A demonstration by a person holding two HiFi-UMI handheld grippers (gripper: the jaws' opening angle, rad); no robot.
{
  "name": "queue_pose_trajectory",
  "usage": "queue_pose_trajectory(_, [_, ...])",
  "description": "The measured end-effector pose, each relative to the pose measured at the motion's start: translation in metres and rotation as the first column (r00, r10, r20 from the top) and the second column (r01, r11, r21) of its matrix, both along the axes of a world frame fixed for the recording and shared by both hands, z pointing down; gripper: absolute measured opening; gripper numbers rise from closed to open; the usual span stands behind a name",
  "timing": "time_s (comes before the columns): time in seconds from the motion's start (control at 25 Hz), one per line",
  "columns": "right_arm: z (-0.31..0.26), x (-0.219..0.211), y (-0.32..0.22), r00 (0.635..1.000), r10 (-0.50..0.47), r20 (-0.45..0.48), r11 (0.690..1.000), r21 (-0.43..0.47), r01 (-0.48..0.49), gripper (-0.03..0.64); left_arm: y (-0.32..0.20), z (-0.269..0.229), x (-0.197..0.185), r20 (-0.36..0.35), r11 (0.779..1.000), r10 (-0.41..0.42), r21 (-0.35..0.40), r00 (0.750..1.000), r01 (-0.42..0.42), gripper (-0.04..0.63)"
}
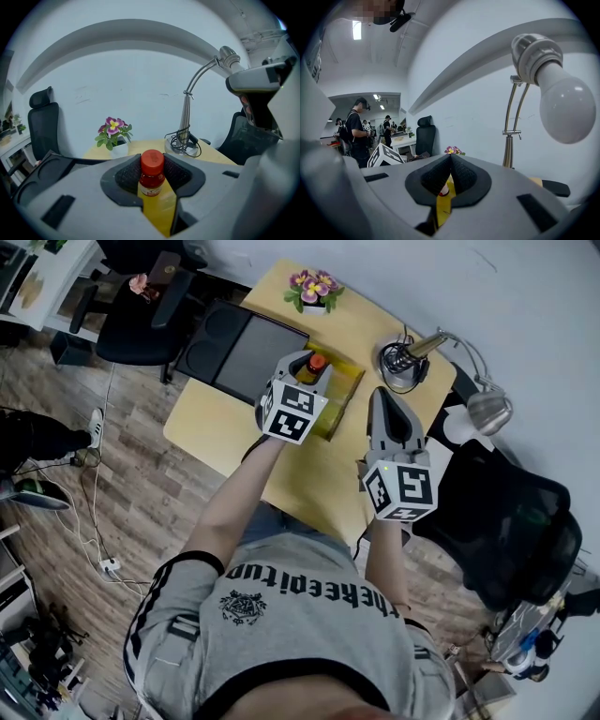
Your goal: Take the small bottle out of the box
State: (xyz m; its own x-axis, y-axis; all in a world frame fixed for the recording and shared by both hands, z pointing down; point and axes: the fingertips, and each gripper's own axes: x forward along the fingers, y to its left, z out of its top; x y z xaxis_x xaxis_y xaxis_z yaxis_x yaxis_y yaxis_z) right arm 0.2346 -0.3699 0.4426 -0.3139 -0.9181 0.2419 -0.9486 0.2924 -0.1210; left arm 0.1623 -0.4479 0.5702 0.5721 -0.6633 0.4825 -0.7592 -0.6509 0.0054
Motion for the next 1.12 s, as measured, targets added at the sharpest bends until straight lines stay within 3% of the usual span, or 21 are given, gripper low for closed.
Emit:
queue_pose_trajectory(0.36, [-0.017,-0.010,0.009,1.000,-0.002,-0.018,0.999,0.036,0.003,0.002,0.018,-0.050,-0.011,-0.044,0.994,0.025,0.105,0.999,-0.021,0.146])
queue_pose_trajectory(0.84, [-0.044,-0.033,0.039,0.999,0.017,-0.038,0.996,0.088,-0.014,0.002,0.062,-0.127,-0.044,-0.120,0.984,0.043,0.179,0.992,-0.021,0.146])
queue_pose_trajectory(1.12, [-0.064,-0.053,0.064,0.998,0.032,-0.057,0.993,0.119,-0.025,0.002,0.093,-0.170,-0.067,-0.152,0.968,0.075,0.249,0.985,-0.035,0.146])
